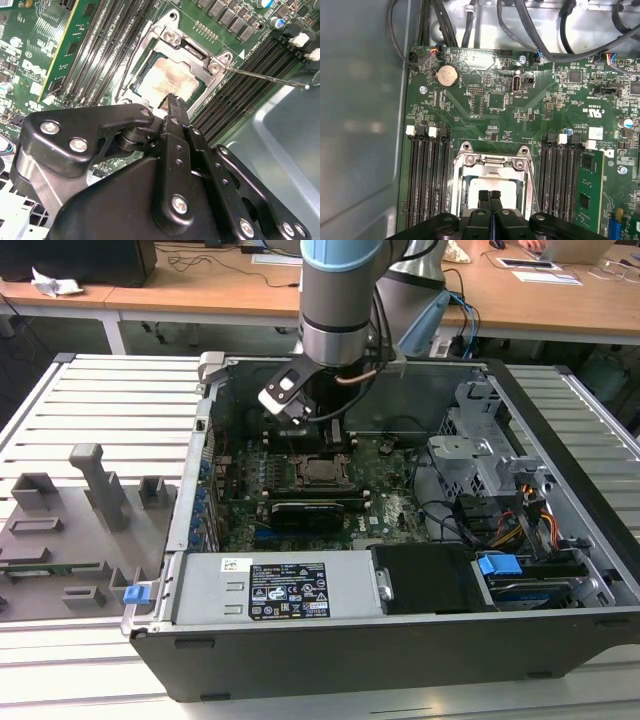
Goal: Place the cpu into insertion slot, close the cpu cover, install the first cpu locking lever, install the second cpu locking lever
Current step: 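Install the first cpu locking lever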
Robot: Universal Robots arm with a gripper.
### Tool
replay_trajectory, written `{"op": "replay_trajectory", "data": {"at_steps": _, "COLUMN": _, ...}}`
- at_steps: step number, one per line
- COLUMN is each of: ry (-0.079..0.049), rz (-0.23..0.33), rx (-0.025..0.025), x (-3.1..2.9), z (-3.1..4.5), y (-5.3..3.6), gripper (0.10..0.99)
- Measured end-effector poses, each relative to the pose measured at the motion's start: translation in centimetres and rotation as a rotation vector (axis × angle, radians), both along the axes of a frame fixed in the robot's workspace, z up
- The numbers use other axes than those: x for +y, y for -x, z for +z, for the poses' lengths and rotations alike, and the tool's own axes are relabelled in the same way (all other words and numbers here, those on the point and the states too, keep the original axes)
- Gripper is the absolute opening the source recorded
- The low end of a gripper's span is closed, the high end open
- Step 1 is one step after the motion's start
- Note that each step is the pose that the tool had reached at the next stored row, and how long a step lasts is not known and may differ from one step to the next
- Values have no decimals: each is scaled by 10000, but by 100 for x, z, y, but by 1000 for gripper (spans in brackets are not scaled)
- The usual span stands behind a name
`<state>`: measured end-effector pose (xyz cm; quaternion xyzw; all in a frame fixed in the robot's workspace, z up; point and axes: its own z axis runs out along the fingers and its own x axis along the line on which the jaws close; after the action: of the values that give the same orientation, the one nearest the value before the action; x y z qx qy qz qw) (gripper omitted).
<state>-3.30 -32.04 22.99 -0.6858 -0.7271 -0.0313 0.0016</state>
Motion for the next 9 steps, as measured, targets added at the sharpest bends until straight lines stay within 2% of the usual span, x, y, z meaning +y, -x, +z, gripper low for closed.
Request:
{"op": "replay_trajectory", "data": {"at_steps": 4, "ry": 1, "rz": -1, "rx": -1, "x": 0, "z": 67, "y": 0, "gripper": 106}}
{"op": "replay_trajectory", "data": {"at_steps": 9, "ry": 82, "rz": -1, "rx": 0, "x": 0, "z": 352, "y": 0, "gripper": 106}}
